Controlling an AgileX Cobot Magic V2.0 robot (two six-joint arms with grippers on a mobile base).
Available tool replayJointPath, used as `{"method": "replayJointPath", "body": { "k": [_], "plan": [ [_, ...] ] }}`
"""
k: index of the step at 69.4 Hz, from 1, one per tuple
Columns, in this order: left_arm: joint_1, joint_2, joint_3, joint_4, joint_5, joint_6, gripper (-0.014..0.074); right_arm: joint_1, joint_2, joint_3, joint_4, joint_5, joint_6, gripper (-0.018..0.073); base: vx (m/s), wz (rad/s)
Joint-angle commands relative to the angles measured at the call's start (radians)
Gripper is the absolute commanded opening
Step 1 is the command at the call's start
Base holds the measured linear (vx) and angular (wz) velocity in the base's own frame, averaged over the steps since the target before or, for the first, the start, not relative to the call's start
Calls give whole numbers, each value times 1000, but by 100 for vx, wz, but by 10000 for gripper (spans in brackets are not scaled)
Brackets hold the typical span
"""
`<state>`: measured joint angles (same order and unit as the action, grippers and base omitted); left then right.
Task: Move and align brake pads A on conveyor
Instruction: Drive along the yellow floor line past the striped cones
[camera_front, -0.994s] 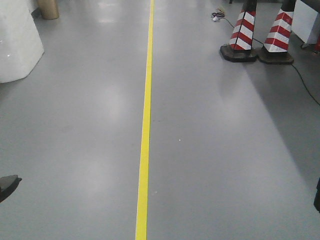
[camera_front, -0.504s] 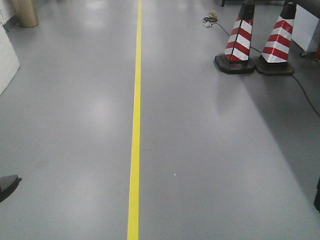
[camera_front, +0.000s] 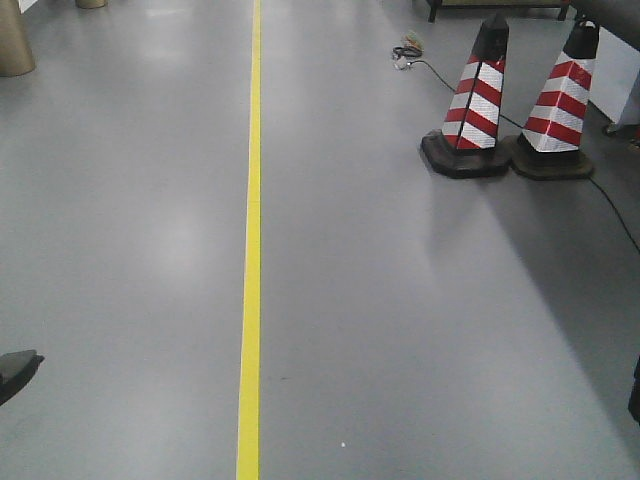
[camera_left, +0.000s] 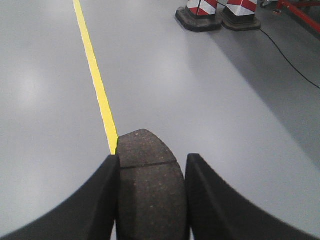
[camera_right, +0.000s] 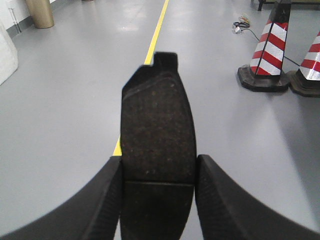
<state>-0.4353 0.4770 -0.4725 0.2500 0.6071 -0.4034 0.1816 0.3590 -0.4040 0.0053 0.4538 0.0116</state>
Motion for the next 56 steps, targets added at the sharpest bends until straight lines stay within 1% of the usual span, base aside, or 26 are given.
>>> {"method": "replayJointPath", "body": {
  "k": [1, 34, 56],
  "plan": [
    [-4, 6, -30, 9, -89, -7, -6, -4, 6, -32, -5, -96, -12, -3, 65, -2],
    [-4, 6, -30, 9, -89, -7, -6, -4, 6, -32, -5, -96, -12, -3, 68, 6],
    [-4, 6, -30, 9, -89, -7, -6, -4, 6, -32, -5, -96, -12, -3, 69, 13]
  ]
}}
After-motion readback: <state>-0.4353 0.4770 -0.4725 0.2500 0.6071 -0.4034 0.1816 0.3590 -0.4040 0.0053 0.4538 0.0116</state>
